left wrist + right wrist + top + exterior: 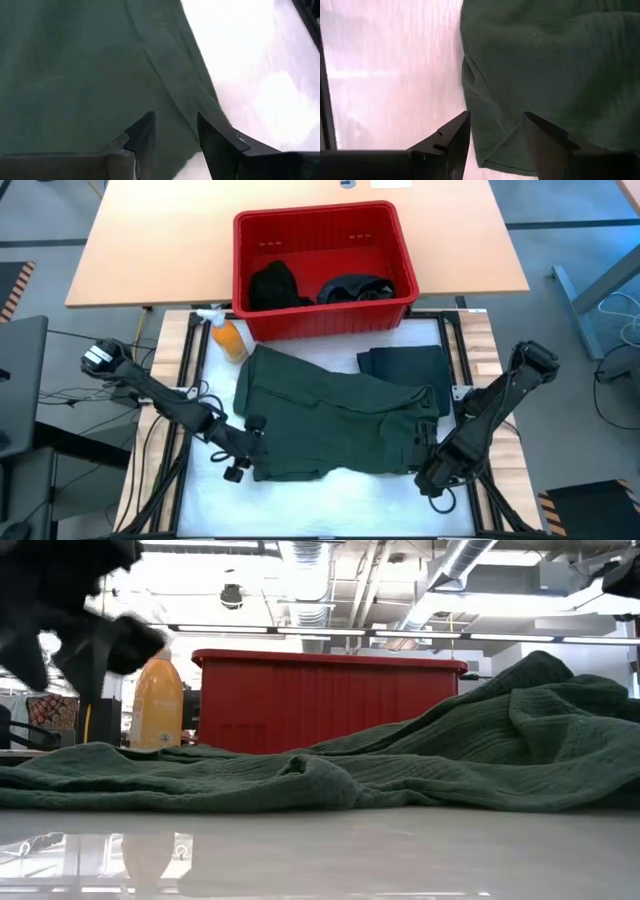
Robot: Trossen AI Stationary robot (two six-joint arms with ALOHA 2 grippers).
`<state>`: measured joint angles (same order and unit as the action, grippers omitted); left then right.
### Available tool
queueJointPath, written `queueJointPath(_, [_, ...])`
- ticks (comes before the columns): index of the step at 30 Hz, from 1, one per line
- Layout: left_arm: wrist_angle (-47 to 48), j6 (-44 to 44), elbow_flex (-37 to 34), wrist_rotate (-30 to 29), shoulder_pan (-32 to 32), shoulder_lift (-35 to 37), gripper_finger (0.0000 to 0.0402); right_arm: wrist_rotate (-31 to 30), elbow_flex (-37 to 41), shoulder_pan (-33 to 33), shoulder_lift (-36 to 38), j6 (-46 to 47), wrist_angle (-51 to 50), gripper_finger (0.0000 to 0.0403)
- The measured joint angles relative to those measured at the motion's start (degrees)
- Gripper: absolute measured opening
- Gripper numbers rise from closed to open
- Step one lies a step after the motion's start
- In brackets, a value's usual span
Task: Fold Laundry from Bin
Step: Fold the green polo shirt
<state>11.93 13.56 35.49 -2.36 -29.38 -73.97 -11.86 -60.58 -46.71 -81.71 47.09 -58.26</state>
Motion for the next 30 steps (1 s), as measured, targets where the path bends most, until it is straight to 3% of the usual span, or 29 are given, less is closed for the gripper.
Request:
queueJointPath(8, [-10.65, 2.13, -0.97, 1.31, -4.08, -11.54, 0.0135, -0.26, 0.48, -2.86, -0.46, -4.15, 1.24, 0.0207])
queueJointPath(13, [-11.74, 7.07, -0.54, 0.58, -5.25, -18.22, 0.0135, -0.09, 7.42, -4.05, -1.94, -4.5, 11.0, 0.0207])
queueJointPath(15, [-12.68, 9.54, -0.43, 0.37, -5.53, -19.29, 0.013, -0.31, 8.94, -3.89, -2.64, -2.29, 10.66, 0.0205])
queueJointPath(18, [-12.67, 10.31, -0.47, -0.91, -5.98, -19.22, 0.0103, -1.84, 10.4, -3.77, -3.83, -1.1, 9.79, 0.0198])
queueJointPath(23, [-12.35, 10.36, -0.51, 0.28, -6.05, -18.67, 0.0019, -3.03, 12.61, -3.83, -3.91, -0.59, 13.91, 0.0178])
queueJointPath(30, [-12.31, 14.09, -0.57, 1.17, -5.99, -18.59, 0.0003, -3.3, 16.72, -3.54, -3.89, 0.47, 19.63, 0.0136])
